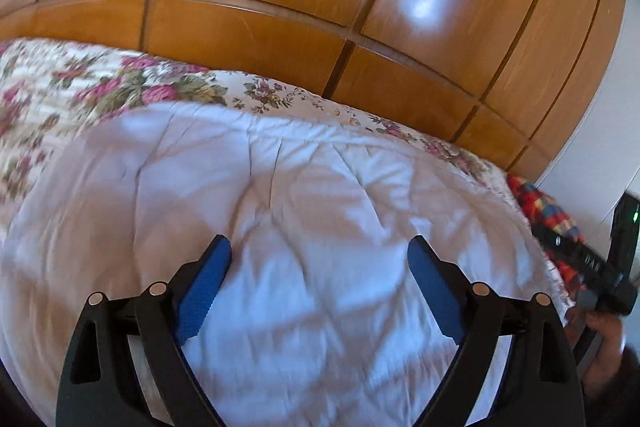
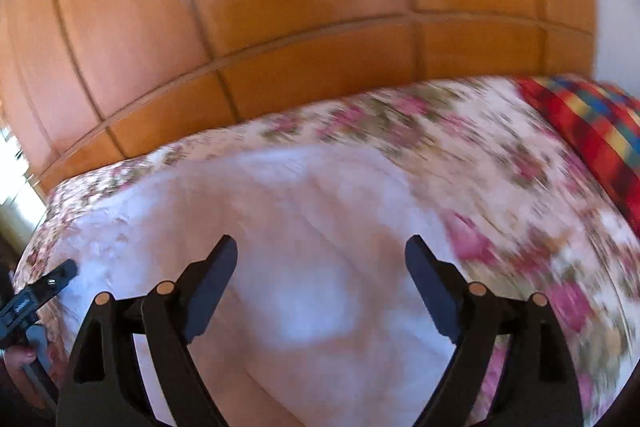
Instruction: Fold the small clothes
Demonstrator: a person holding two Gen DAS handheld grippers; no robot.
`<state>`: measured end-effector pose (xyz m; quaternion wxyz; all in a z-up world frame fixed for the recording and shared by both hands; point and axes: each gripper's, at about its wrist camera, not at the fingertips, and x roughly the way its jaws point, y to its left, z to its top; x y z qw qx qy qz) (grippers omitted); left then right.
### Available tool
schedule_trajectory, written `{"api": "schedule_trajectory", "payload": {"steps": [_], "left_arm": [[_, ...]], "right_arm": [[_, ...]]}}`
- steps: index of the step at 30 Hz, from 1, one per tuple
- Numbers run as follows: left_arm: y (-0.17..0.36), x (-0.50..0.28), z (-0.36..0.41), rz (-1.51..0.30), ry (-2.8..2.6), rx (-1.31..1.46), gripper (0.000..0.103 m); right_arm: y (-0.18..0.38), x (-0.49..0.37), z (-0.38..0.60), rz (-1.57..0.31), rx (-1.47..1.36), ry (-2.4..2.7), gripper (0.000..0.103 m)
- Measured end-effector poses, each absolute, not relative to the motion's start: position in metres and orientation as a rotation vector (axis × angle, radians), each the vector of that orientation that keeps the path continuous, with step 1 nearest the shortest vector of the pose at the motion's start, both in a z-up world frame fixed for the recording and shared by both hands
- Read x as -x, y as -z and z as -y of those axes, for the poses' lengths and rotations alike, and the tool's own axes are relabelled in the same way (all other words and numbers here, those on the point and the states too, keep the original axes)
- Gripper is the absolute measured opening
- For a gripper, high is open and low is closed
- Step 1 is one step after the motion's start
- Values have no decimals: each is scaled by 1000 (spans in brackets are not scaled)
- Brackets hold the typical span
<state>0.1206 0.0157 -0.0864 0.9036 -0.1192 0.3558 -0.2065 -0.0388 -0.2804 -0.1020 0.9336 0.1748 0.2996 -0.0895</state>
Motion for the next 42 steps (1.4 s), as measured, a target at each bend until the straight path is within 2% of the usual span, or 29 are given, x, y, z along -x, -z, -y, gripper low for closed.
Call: {"api": "schedule_trajectory", "payload": {"steps": [5,10,19,21,24,25,26,30,32,37,42], "left_arm": [[104,-101,0,-776,368,126,89],[118,-99,18,-792,333,-35,91],[90,-40,7,-753,458,145,91],[85,-22,14,-723,506,149,85],[80,-5,29,-700,571,140,62],[79,-1,35,-697,590,126,48],[80,1,41,-697,598,102,39],[86,7,52,-702,643,118,23],[88,8,56,-689,644,112,3],[79,-16,57,-652,601,181,2],[103,-51,63,-755,545,174,2]], "right_arm": [[142,63,304,-744,-447,284,87],[161,74,321,-732,-589,237,89],[155,149,328,-636,-872,149,89],[156,160,325,-632,-920,119,89],[162,172,317,-636,-980,61,89],[165,172,313,-642,-997,36,89],[166,172,309,-644,-1000,21,89],[170,167,295,-635,-998,4,90],[173,164,293,-620,-1012,4,91],[175,159,287,-585,-1028,9,91],[181,152,296,-529,-1116,15,89]]}}
